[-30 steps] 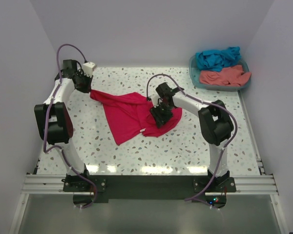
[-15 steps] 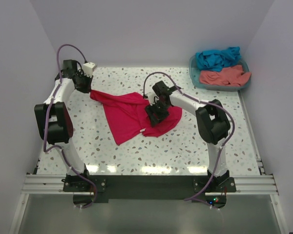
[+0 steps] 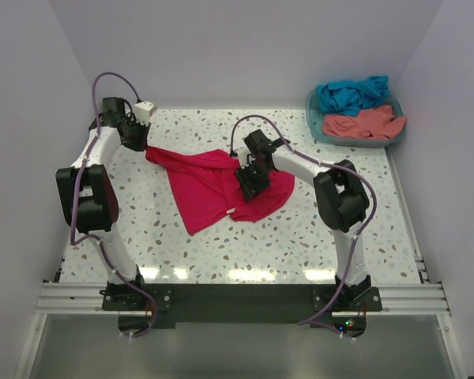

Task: Fold and stack the t-shirts
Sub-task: Flatten the tshirt out

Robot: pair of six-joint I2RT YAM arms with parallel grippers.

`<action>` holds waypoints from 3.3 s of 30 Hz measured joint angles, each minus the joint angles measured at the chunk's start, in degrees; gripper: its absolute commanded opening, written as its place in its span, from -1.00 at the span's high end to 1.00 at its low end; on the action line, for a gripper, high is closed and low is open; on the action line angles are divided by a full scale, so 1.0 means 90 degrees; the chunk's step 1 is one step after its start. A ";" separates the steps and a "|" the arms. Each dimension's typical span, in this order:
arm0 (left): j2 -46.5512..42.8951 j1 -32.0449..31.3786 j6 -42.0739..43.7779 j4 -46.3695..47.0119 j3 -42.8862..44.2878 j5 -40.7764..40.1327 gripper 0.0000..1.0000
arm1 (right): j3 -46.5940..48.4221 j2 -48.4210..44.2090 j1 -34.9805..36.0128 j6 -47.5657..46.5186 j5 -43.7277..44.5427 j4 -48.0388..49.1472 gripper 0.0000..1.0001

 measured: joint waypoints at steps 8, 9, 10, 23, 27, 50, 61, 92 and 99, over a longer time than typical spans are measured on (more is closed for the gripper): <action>0.0000 0.0032 0.0000 0.0000 0.0000 0.0000 1.00 | 0.0316 0.0000 0.0000 0.0097 0.0063 -0.0002 0.31; 0.0000 0.0032 0.0000 0.0000 0.0000 0.0000 1.00 | 0.0333 0.0000 0.0000 0.0104 0.0068 0.0000 0.41; 0.0000 0.0032 0.0000 0.0000 0.0000 0.0000 1.00 | 0.0345 0.0002 0.0000 0.0109 0.0070 -0.0002 0.62; 0.0100 0.0165 0.0002 -0.0148 0.0257 0.0107 1.00 | 0.0228 -0.0180 -0.0277 -0.0219 0.0068 -0.0080 1.00; 0.0318 0.0396 0.0012 -0.0357 0.0937 0.0342 1.00 | 0.0250 -0.0707 -0.0952 -0.0636 0.0134 -0.0257 1.00; -0.0469 0.0345 0.2975 -0.2705 -0.0425 0.1615 1.00 | 0.1083 -0.1889 -0.2426 -0.2259 0.1141 -0.0840 1.00; -0.1071 0.0250 0.3245 -0.2601 -0.1241 0.1542 -0.26 | 0.0889 -0.1962 -0.2402 -0.2222 0.1066 -0.0971 1.00; -0.0831 -0.0330 0.6025 -0.0971 -0.2781 0.1129 -0.12 | 0.0908 -0.1773 -0.2402 -0.2183 0.0991 -0.1331 1.00; -0.0780 -0.0350 0.6224 -0.1056 -0.2827 0.0886 0.65 | 0.0913 -0.1744 -0.2402 -0.2183 0.1098 -0.1372 1.00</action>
